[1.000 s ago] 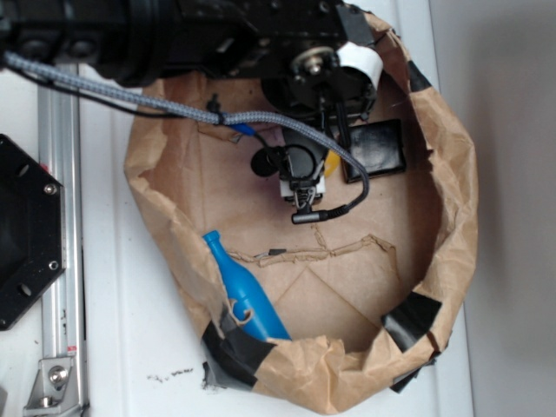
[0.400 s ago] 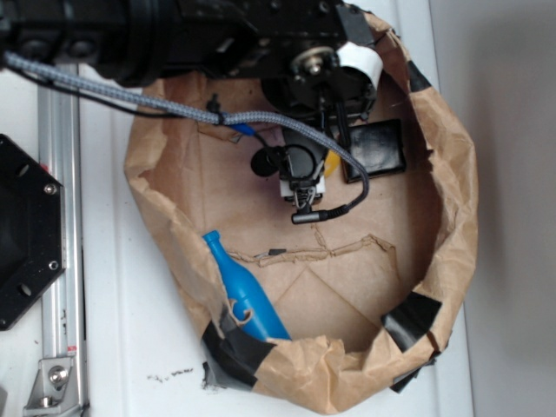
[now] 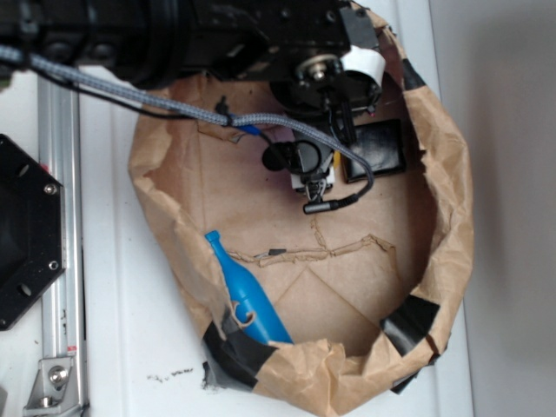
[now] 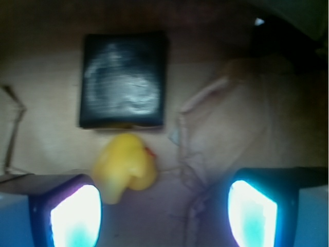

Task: Grab the yellow duck.

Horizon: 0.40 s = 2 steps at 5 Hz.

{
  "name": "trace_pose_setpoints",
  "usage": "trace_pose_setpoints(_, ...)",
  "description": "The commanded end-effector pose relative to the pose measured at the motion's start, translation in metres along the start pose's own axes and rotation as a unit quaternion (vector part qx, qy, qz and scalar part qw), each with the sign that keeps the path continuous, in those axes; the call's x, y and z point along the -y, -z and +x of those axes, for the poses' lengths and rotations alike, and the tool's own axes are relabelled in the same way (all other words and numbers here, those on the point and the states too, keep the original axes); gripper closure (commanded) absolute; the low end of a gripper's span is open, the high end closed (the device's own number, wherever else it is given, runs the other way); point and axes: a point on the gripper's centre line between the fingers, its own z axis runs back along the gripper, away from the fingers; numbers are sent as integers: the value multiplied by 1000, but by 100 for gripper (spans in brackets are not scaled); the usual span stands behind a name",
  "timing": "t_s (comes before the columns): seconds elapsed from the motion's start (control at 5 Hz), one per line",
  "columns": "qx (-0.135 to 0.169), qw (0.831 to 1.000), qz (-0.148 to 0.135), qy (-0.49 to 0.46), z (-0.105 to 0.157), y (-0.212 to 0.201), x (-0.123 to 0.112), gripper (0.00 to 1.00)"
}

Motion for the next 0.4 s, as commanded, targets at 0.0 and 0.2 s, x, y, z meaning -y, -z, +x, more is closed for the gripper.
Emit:
trace_pose_setpoints(0.0,21,1000,13,12,18,-6,2,0)
trace_pose_setpoints(0.2,25,999,12,16,19,-6,3,0)
